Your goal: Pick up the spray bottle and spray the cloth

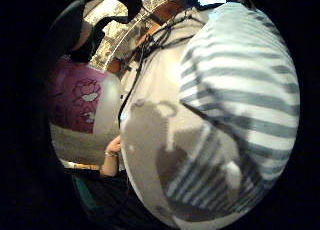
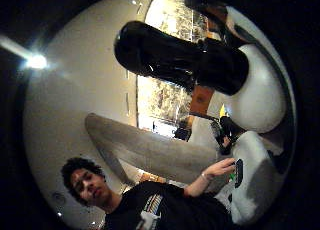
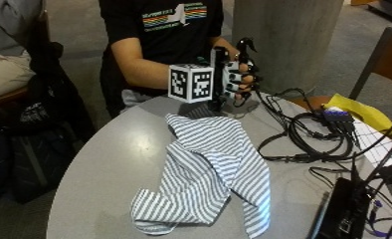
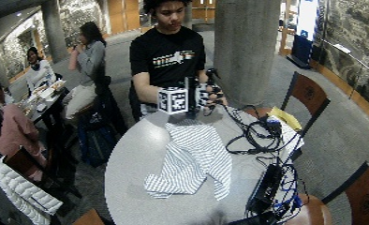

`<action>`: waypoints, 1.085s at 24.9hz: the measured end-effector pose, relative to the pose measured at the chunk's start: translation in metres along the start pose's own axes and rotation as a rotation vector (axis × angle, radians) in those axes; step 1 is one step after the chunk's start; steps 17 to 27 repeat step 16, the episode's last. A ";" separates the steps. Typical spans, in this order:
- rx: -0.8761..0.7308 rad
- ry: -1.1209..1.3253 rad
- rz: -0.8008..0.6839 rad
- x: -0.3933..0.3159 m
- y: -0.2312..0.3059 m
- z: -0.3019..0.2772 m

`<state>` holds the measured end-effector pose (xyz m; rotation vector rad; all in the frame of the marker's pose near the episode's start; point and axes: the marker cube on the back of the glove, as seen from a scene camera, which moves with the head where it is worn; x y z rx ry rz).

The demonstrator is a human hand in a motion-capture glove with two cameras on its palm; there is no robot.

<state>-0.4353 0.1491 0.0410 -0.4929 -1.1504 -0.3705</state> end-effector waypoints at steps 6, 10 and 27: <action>-0.040 0.053 0.036 0.026 -0.001 0.040; -0.037 0.087 0.036 0.025 0.009 0.037; 0.157 0.158 -0.092 0.005 0.055 0.003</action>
